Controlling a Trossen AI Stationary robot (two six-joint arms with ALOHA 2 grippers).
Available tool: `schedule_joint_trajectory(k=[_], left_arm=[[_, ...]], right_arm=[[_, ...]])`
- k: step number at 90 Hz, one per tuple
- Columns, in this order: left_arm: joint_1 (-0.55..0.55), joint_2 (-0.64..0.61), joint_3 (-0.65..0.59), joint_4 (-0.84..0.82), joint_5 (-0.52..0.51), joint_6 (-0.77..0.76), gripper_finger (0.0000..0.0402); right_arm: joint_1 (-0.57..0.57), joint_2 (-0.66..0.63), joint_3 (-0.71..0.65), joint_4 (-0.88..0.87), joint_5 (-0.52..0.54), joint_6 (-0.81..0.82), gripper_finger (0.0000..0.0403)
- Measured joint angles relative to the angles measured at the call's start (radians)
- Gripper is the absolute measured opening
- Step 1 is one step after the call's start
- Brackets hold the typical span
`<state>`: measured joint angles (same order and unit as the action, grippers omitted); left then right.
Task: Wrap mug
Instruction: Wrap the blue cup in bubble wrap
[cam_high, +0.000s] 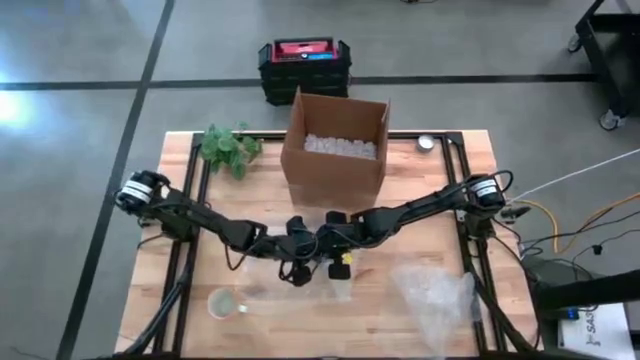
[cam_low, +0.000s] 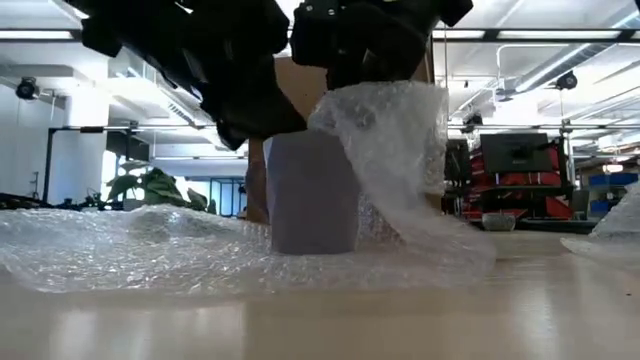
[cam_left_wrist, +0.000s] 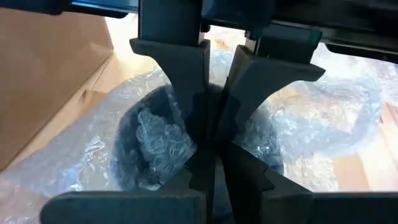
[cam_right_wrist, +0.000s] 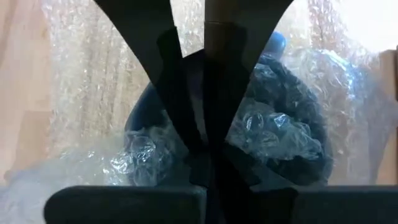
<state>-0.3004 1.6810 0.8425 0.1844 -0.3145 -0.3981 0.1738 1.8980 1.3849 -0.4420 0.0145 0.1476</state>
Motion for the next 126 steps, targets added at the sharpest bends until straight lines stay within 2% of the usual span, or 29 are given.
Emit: schedule_joint_trajectory(k=[12, 29, 46, 61, 79, 88, 102, 110, 126], left_arm=[[0.0, -0.003, 0.001, 0.012, 0.007, -0.003, 0.002], [0.002, -0.007, -0.002, 0.014, 0.01, -0.004, 0.002], [0.002, -0.007, -0.003, 0.011, 0.011, -0.005, 0.002], [0.001, -0.011, -0.005, 0.015, 0.012, -0.005, 0.002], [0.002, -0.023, -0.005, 0.021, 0.014, -0.005, 0.002], [0.001, -0.023, -0.005, 0.02, 0.014, -0.006, 0.002], [0.001, -0.023, -0.005, 0.023, 0.014, -0.007, 0.002], [0.001, -0.023, -0.005, 0.025, 0.014, -0.007, 0.002], [0.002, -0.023, -0.005, 0.028, 0.028, -0.021, 0.002]], right_arm=[[-0.001, -0.002, 0.065, -0.118, -0.04, 0.007, 0.0016], [0.0, -0.039, 0.178, -0.256, -0.048, -0.023, 0.0079], [-0.004, -0.045, 0.198, -0.28, -0.044, -0.074, 0.0145], [-0.004, -0.047, 0.195, -0.293, -0.044, -0.096, 0.0173], [0.004, -0.081, 0.192, -0.485, -0.041, -0.05, 0.0168], [0.02, -0.121, 0.159, -0.513, -0.039, -0.012, 0.0157], [0.045, -0.131, 0.031, -0.413, -0.041, 0.018, 0.0135], [0.064, -0.13, -0.035, -0.277, -0.037, 0.025, 0.0119], [0.09, -0.164, -0.049, -0.168, -0.012, 0.001, 0.0076]])
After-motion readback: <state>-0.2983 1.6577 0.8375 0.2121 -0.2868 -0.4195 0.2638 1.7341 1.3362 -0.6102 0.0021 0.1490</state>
